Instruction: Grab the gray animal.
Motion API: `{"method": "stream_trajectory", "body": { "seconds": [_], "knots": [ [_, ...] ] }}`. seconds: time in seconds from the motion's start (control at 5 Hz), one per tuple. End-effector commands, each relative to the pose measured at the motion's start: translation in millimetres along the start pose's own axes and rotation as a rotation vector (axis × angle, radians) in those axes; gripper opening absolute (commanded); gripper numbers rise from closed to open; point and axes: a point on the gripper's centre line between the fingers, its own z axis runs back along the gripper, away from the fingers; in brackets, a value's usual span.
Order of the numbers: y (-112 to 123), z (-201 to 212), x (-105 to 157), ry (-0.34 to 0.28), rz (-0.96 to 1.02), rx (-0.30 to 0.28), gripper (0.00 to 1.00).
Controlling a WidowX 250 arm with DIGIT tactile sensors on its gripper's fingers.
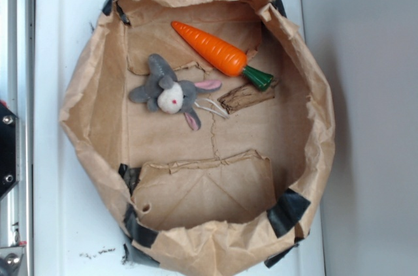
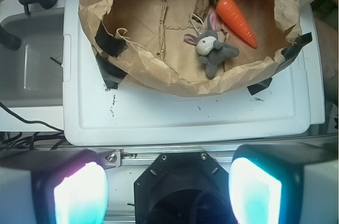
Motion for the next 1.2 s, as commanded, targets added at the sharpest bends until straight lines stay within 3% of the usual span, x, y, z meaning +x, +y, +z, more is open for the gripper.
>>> {"method": "stream_trajectory", "body": {
  "seconds": [0.0, 0.2, 0.4, 1.0],
  "knots": [
    [0.0, 0.0, 0.0, 0.000, 0.000, 0.000, 1.00],
    [19.7, -18.9, 49.2, -0.014, 0.019, 0.003, 1.00],
    [24.0, -39.2, 98.7, -0.015, -0.035, 0.013, 1.00],
    [24.0, -39.2, 98.7, -0.015, -0.035, 0.013, 1.00]
  ]
}}
